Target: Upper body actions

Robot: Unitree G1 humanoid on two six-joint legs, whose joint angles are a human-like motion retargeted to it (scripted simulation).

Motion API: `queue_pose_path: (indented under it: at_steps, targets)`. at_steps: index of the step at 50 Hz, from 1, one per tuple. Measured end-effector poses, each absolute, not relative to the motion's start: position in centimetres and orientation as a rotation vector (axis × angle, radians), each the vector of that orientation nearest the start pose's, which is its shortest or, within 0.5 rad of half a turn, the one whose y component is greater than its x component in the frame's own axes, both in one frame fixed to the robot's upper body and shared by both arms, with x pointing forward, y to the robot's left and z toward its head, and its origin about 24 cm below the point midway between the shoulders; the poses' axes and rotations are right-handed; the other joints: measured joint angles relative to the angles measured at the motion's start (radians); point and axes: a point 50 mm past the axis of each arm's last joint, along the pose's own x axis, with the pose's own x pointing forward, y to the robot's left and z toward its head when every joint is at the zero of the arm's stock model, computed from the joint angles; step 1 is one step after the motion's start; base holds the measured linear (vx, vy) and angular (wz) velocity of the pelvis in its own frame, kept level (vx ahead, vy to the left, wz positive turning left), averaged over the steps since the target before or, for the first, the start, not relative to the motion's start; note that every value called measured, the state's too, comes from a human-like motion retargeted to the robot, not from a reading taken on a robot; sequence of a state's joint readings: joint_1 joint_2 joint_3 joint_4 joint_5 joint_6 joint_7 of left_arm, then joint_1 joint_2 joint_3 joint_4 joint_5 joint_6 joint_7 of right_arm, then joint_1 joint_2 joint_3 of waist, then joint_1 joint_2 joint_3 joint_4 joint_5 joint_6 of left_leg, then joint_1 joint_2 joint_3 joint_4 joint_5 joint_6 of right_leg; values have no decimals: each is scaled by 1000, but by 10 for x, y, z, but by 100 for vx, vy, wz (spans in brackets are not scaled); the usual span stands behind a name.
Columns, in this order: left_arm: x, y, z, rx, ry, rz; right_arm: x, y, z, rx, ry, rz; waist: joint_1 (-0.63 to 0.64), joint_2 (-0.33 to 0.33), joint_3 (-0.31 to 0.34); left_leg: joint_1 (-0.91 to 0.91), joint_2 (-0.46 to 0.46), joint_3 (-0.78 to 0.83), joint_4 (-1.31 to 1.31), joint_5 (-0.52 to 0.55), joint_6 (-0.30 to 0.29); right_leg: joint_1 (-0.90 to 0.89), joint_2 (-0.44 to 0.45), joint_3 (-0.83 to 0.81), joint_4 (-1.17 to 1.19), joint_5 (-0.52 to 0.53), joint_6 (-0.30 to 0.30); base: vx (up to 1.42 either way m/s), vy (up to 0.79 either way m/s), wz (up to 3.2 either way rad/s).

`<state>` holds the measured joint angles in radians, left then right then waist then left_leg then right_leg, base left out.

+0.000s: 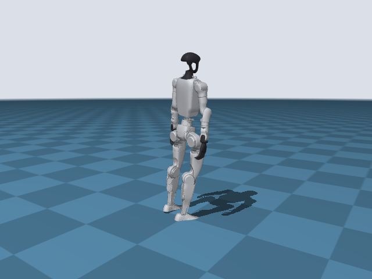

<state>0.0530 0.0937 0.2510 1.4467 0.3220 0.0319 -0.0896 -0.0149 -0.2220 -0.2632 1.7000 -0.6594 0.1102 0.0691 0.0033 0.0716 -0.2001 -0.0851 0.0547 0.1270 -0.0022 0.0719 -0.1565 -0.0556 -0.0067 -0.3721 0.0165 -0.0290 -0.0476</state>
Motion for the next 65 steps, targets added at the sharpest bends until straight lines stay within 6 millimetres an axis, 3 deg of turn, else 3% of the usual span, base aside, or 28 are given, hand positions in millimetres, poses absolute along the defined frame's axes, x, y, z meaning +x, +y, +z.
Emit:
queue_pose_path:
  at_steps: [8, 17, 22, 27, 33, 37, 38, 44, 55, 60, 65]
  targets:
    - [8, 196, -180, 77, 1569, -29, -20, -216, -171, -378, 1799, 234, -16, -26, 3, -10, -42, -4, -29, -31, 71, -2, -42, -25, 2, 19, 34, 31, -5, 6]
    - [-44, 204, -174, -35, 1756, 105, -6, -182, -178, -456, 1695, 496, 71, -116, 4, 14, -90, 73, -31, -52, 128, -15, -101, 6, 11, 61, 66, 39, -4, -41]
    - [-70, 198, -170, -122, 1854, 151, 8, -181, -179, -550, 1624, 596, 76, -142, 8, 21, -123, 88, -33, -65, 165, -16, -131, 5, 12, 83, 93, 36, 2, -14]
    - [-76, 198, -169, -118, 1861, 133, 12, -189, -178, -536, 1625, 545, 122, -162, 29, 42, -161, 123, -36, -81, 198, -21, -167, 19, 41, 106, 120, 37, 8, -35]
    - [-68, 199, -170, -114, 1838, 127, 13, -200, -177, -476, 1637, 448, 145, -140, 40, 40, -161, 132, -34, -84, 231, -94, -209, 32, 228, 140, 131, 31, 11, -13]
    - [-59, 207, -170, -78, 1826, 128, 13, -203, -177, -464, 1619, 406, 105, -93, 55, 37, -120, 100, -28, -70, 241, -215, -166, 143, 470, 144, 32, 23, 5, 27]
    - [-57, 210, -170, -59, 1824, 123, 13, -203, -177, -461, 1615, 397, 91, -90, 65, 42, -119, 91, -28, -67, 241, -226, -170, 122, 481, 139, 35, 22, 2, 53]
    - [-38, 224, -170, 38, 1788, 111, -2, -205, -177, -398, 1645, 325, 25, -86, 130, 86, -122, 55, -18, -56, 260, -327, -139, 74, 303, 121, -27, 17, -6, 36]
    - [9, 226, -172, 54, 1674, 71, -25, -199, -175, -164, 1718, 203, -140, -38, 218, 101, -54, -48, -11, -21, 276, -611, -89, 136, 114, 93, -141, 3, -5, 47]
    - [28, 218, -174, 46, 1600, 31, -37, -196, -174, -52, 1756, 138, -145, -37, 226, 103, -44, -68, -7, -18, 272, -634, -93, 150, 114, 96, -156, 5, -3, 20]
    - [27, 213, -175, 28, 1580, 22, -37, -197, -174, -72, 1755, 149, -124, -62, 225, 123, -61, -59, -6, -29, 272, -552, -98, 142, 122, 105, -134, 9, -2, -2]
